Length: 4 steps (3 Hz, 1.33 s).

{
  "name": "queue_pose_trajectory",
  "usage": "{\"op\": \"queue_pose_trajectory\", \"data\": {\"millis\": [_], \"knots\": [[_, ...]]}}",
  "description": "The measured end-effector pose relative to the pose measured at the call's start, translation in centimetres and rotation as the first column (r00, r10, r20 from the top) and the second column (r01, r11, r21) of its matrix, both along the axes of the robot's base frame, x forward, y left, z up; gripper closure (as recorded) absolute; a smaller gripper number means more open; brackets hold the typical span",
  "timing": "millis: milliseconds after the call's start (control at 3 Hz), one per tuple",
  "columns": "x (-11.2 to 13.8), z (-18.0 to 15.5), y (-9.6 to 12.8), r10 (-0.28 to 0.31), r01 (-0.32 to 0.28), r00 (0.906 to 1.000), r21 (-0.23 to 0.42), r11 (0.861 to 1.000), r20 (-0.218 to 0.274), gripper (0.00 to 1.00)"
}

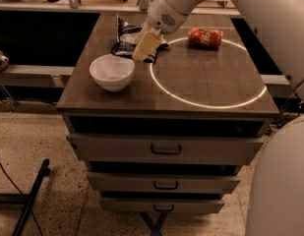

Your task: Place rxbar blueberry into white bowl

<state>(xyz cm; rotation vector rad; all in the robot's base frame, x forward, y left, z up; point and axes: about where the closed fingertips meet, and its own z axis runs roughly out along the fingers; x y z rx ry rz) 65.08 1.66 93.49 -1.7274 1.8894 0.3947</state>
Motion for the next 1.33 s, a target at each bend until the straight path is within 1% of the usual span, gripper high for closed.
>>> {"op": "queue_pose_trajectory", "data": {"millis": [333, 667, 1333], "knots": [[-0.9, 0.5, 1.9, 0.042, -0.042, 0.9991, -0.013, 0.999, 0.007, 1.0], [-0.5, -0.1, 3.0, 0.038, -0.038, 0.9993, -0.029, 0.999, 0.004, 0.82], [-0.5, -0.4, 3.4, 0.044, -0.044, 0.9991, -0.029, 0.999, -0.001, 0.35]]}}
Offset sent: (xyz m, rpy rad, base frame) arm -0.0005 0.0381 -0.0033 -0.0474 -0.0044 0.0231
